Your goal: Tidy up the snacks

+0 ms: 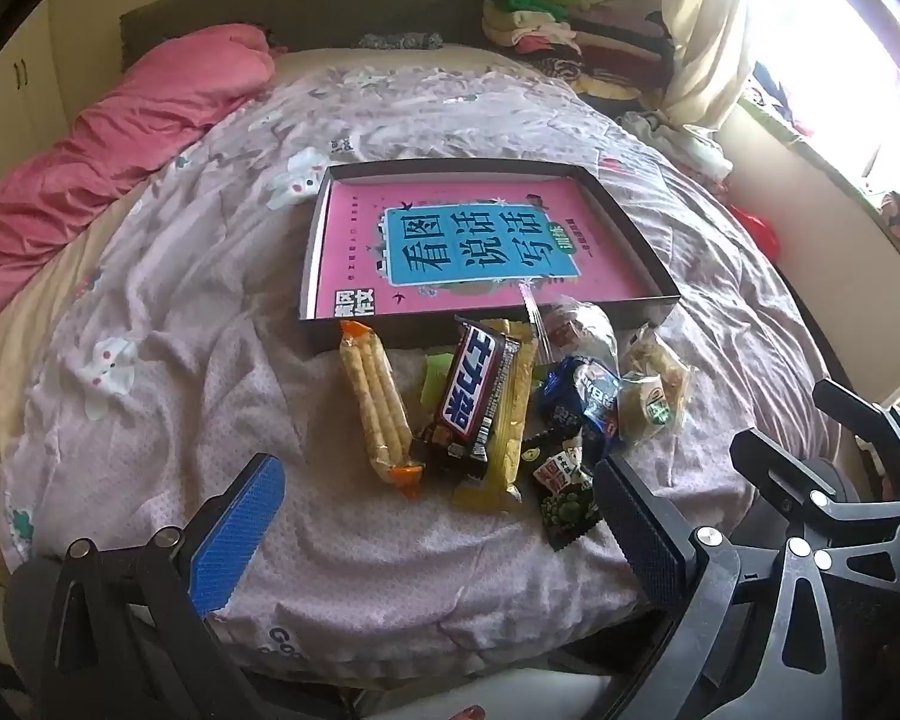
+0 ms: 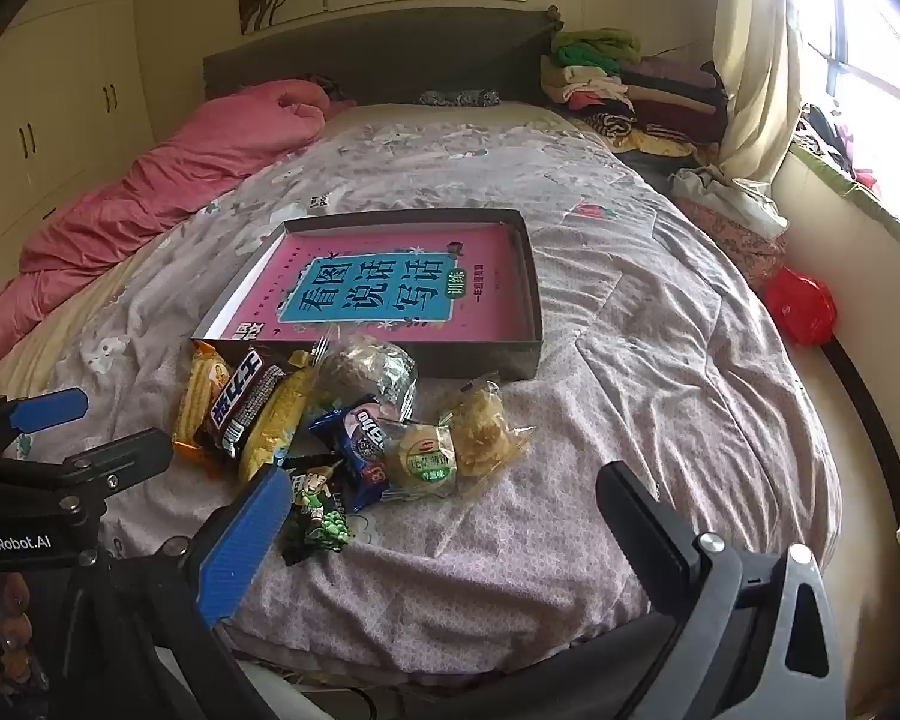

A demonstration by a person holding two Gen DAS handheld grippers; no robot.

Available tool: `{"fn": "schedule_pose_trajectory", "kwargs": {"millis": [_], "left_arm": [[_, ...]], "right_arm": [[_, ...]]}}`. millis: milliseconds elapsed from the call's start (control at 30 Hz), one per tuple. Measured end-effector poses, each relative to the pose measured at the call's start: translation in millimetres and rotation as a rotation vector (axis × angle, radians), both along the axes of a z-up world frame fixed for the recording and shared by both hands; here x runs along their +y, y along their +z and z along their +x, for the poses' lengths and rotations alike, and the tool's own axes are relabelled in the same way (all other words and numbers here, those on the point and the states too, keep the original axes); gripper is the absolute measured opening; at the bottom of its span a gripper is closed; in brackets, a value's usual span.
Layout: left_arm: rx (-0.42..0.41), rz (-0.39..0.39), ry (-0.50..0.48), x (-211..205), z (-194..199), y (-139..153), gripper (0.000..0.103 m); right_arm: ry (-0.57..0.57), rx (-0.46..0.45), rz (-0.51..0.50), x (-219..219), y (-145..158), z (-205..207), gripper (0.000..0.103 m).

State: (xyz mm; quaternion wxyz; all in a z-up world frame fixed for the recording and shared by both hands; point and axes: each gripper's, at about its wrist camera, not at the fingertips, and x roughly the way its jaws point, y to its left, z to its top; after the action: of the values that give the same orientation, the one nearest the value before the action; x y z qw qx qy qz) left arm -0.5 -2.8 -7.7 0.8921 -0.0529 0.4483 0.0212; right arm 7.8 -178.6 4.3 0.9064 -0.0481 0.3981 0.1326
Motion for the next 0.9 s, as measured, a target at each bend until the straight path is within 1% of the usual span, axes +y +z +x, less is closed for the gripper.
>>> {"fn": "schedule_pose_trajectory", "kwargs": {"millis": [900], "left_arm": [[0.009, -0.005, -0.001, 3.5, 2.2, -2.0, 0.102]], "right_arm": [[-0.003, -0.001, -0.015, -0.9, 1.0, 1.1, 0.102]]}}
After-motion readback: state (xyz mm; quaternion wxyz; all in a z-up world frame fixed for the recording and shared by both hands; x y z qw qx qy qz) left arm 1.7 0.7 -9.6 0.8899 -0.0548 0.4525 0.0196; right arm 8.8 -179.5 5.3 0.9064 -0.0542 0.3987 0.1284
